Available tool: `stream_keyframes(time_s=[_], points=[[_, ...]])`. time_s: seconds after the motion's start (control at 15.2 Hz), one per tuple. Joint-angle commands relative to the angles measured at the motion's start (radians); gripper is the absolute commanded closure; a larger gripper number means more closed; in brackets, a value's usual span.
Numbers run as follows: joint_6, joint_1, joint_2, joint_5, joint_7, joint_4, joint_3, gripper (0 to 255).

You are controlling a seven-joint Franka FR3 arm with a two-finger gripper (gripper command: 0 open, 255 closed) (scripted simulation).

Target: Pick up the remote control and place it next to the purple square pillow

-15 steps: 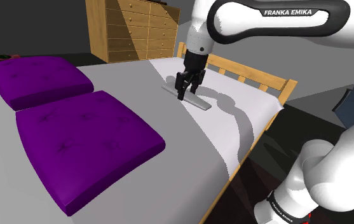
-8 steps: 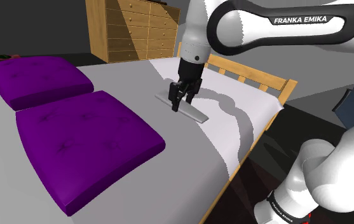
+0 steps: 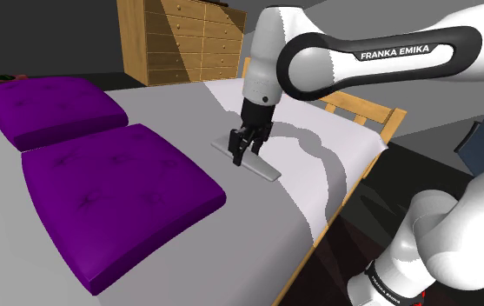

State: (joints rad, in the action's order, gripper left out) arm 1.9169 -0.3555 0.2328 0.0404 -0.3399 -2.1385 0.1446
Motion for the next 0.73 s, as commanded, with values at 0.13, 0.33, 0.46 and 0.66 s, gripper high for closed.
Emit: stream_keyframes(time_s=[0.13, 0.33, 0.46, 0.66], points=[[0.057, -0.001, -0.012, 0.0, -0.002, -0.044, 0.002, 255], [0.098, -0.001, -0.022, -0.001, -0.002, -0.075, 0.004, 255], [0.125, -0.001, -0.03, -0.001, -0.003, -0.095, 0.005, 255], [0.167, -0.001, -0.043, -0.003, -0.004, -0.123, 0.006, 255]])
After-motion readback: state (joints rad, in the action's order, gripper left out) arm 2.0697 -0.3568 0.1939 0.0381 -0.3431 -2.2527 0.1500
